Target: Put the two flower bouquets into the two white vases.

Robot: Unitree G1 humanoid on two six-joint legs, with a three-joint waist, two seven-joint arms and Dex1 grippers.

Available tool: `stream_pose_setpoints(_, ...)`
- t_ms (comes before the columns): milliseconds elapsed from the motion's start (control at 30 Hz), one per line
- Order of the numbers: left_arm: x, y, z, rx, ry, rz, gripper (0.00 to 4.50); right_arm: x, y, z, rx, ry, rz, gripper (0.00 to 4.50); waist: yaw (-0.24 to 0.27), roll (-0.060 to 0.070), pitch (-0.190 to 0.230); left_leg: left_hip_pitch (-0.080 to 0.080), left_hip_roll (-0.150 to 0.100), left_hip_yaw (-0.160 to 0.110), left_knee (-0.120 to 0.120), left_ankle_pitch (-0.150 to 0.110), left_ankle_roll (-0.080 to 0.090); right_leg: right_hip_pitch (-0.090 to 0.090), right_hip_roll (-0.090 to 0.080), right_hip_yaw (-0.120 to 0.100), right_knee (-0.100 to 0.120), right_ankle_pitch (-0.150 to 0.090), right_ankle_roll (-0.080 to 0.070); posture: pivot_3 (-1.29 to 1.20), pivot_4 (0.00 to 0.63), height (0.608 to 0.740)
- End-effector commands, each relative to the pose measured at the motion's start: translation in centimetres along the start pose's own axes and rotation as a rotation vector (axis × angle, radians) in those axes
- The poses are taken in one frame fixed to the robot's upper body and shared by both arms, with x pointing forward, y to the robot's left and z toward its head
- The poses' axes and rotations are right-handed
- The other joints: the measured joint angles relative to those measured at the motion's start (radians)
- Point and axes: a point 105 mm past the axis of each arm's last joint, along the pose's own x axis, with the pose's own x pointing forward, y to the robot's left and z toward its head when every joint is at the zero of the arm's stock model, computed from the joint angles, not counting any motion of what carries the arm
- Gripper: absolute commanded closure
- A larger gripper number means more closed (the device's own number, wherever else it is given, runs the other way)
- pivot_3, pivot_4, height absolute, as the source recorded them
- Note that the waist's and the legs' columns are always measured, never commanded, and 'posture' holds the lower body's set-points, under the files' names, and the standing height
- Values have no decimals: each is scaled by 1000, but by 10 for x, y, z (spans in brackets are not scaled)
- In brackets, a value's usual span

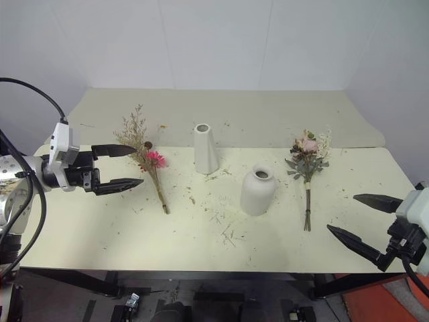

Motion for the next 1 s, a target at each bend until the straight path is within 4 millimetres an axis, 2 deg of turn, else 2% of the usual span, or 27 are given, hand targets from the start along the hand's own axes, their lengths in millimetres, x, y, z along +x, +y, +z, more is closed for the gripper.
stream_pose_setpoints(33,-1,3,12,48,-29,6,0,-3,-3,5,-24,-12,-25,34,0,0,0,0,0,0,0,0,0,0,0,0,0,0,0,0,150,740)
stream_pose_setpoints(400,3,7,12,43,-35,29,0,-1,-2,6,-23,-27,-39,34,0,0,0,0,0,0,0,0,0,0,0,0,0,0,0,0,150,740)
stream_pose_setpoints(467,12,20,7,31,-36,169,0,5,-5,11,-33,-53,-47,34,0,0,0,0,0,0,0,0,0,0,0,0,0,0,0,0,150,740)
stream_pose_setpoints(567,33,40,-8,-21,67,390,0,17,-4,21,-52,-90,-35,34,2,-1,0,0,0,0,0,0,0,4,0,0,0,0,0,0,150,740)
stream_pose_setpoints(667,55,54,-13,-230,114,582,0,35,-1,35,-66,-150,-4,34,3,-2,1,0,-1,-2,1,0,0,4,0,-1,1,1,1,0,150,740)
stream_pose_setpoints(800,83,42,-11,-315,273,745,0,66,5,51,-116,-208,59,34,-4,-2,1,-1,-2,-4,2,0,0,2,-1,-1,0,1,2,0,150,740)
stream_pose_setpoints(867,87,40,-13,-317,366,815,0,77,5,58,-127,-233,77,34,-8,-2,1,-1,-3,-4,2,0,0,2,-1,0,-1,1,3,0,150,740)
stream_pose_setpoints(1000,85,44,-15,-562,441,996,0,94,3,70,-148,-269,101,34,-8,-3,2,-2,-6,-10,1,0,0,2,-1,0,-1,1,3,0,150,740)
